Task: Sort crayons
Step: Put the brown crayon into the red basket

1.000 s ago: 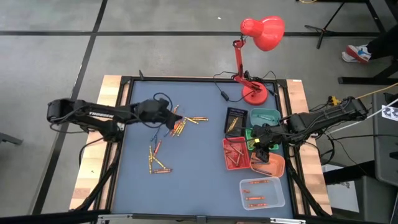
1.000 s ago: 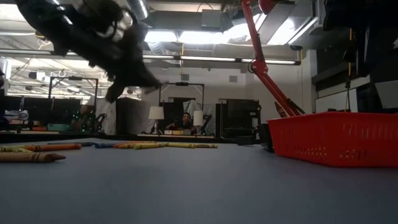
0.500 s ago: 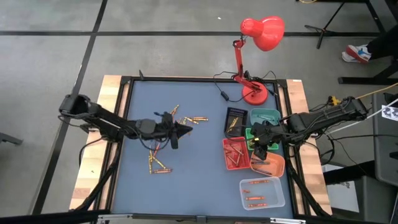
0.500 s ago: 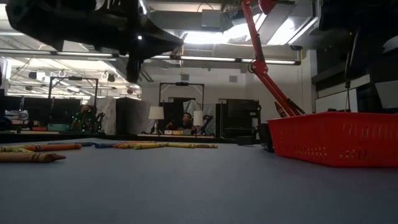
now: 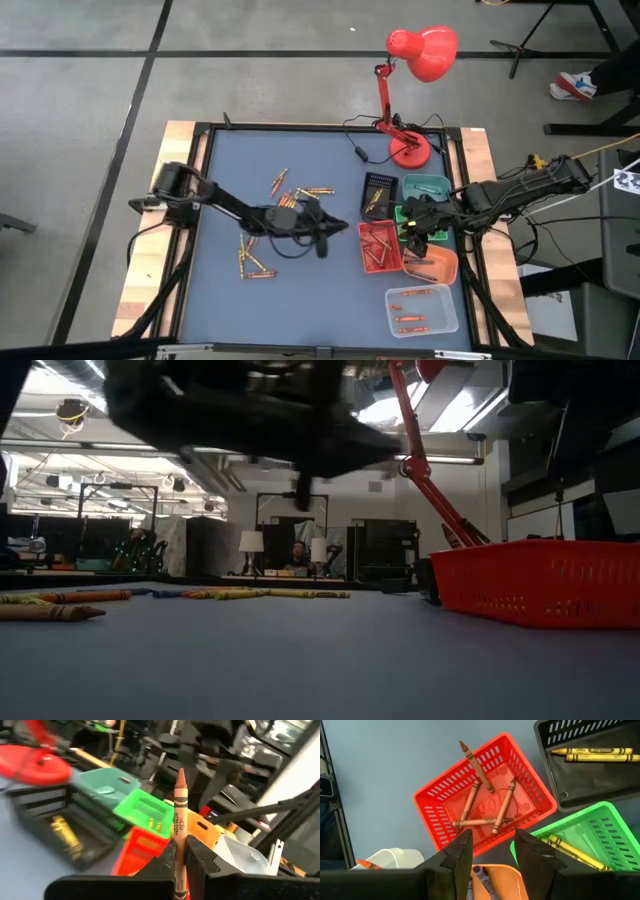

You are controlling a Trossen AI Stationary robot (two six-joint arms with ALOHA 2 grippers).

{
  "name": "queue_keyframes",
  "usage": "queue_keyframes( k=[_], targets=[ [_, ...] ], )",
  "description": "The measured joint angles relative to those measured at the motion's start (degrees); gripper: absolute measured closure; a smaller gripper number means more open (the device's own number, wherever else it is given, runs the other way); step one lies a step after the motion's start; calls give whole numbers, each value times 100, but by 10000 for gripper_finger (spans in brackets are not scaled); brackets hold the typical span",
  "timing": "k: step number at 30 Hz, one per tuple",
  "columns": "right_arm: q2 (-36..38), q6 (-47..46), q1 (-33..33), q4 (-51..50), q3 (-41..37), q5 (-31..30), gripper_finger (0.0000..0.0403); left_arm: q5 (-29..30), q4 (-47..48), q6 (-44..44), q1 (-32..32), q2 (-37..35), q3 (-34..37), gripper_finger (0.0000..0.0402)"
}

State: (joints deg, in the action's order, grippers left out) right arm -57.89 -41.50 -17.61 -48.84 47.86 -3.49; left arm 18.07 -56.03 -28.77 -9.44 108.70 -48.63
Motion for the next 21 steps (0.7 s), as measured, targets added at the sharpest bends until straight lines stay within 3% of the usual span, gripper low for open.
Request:
queue_keyframes(
  k=[11, 21],
  targets=[
    [0, 0, 0, -10, 0, 0, 258, -870, 160, 395, -13, 1729, -2145, 387],
    [0, 0, 0, -13, 0, -2, 258, -828, 174, 399, -3, 2335, -2663, 366]
  ],
)
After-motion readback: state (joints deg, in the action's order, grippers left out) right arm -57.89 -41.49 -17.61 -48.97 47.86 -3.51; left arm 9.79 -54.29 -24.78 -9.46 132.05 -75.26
